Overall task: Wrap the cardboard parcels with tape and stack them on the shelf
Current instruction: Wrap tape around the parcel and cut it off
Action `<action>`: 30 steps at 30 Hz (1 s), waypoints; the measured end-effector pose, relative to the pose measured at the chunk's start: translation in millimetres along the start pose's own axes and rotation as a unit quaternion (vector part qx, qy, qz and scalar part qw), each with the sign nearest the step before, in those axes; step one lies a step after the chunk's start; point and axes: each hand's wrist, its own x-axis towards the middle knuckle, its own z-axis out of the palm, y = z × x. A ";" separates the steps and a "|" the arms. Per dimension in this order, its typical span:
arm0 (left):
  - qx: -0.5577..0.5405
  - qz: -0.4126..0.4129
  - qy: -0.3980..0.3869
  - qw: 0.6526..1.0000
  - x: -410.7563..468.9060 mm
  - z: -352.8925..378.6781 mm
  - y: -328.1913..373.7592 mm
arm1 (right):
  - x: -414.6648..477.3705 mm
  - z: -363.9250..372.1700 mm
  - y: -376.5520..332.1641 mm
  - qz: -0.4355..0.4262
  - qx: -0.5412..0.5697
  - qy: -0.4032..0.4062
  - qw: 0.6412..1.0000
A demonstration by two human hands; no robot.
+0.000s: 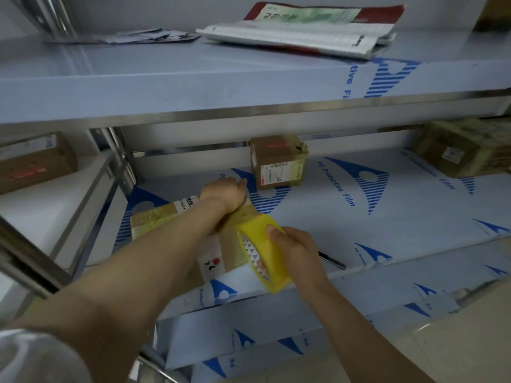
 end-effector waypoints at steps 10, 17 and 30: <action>0.111 0.048 -0.211 0.970 -45.6 -42.1 -50.8 | 2.7 3.1 -31.9 0.095 -0.063 -0.014 0.993; -0.165 0.048 -0.382 0.908 -45.1 -60.2 -72.4 | 7.7 -1.2 -84.3 0.010 -0.045 -0.202 0.978; 0.157 0.089 -0.146 0.973 -53.3 14.1 -66.0 | 119.4 60.8 -52.0 0.052 -0.012 -0.040 0.998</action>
